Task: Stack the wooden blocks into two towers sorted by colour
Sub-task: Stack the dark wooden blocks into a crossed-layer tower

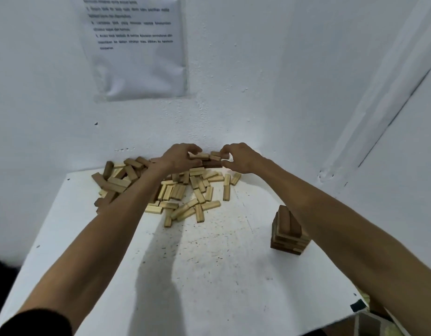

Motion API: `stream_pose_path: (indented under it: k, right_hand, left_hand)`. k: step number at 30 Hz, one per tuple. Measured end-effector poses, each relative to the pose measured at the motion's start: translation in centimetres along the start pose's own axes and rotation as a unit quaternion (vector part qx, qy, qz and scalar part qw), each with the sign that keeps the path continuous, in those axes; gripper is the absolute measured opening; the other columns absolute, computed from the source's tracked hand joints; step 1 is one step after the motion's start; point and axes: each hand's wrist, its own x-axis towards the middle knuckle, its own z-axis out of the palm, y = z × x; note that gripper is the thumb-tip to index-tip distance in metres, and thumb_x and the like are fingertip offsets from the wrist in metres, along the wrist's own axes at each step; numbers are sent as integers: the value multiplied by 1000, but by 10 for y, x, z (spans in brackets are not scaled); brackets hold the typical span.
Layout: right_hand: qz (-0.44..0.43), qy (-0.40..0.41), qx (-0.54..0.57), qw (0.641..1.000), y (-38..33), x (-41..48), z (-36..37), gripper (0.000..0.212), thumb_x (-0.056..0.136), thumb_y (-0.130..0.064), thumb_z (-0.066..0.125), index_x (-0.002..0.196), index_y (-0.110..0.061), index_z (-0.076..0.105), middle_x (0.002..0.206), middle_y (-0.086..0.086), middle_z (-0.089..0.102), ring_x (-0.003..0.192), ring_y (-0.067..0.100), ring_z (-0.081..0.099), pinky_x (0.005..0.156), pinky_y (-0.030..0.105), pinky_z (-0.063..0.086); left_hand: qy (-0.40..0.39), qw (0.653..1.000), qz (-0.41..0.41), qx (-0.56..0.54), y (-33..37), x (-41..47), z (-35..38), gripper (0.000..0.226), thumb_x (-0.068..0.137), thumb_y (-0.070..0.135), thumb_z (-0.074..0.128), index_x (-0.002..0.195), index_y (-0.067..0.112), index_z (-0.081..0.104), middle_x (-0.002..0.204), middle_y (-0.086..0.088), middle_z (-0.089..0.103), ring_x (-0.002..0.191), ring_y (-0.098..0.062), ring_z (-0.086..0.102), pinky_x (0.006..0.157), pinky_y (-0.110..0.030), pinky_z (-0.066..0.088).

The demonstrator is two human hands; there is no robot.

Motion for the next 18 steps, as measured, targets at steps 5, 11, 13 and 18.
stream_pose_path:
  k: [5,11,13,18]
  right_hand:
    - [-3,-30,-43,999,8,35,15,36,100,-30,60,133,-14,63,129,14,63,120,34,57,96,50,50]
    - [-25,-46,-52,997,14,52,30,33,91,-29,68,123,-22,65,119,5,65,113,29,58,90,47,51]
    - [-29,-33,-45,998,16,53,34,38,90,-32,72,125,-21,64,119,7,63,115,29,55,91,46,50]
    - [-14,-20,-29,999,21,54,44,48,88,-31,74,132,-19,60,125,9,58,121,29,51,96,45,48]
  left_hand:
    - [2,998,-17,66,-8,27,15,45,96,36,68,139,25,63,137,-4,65,124,-28,60,102,-46,50]
    - [20,993,19,112,-21,40,29,37,98,23,61,134,26,67,133,-5,67,125,-30,56,101,-49,47]
    - [49,990,23,132,-25,41,36,32,104,29,54,133,28,68,131,-4,66,126,-31,51,101,-50,39]
    - [95,990,23,103,-39,35,45,31,103,39,58,130,30,69,122,-3,69,122,-29,51,98,-49,36]
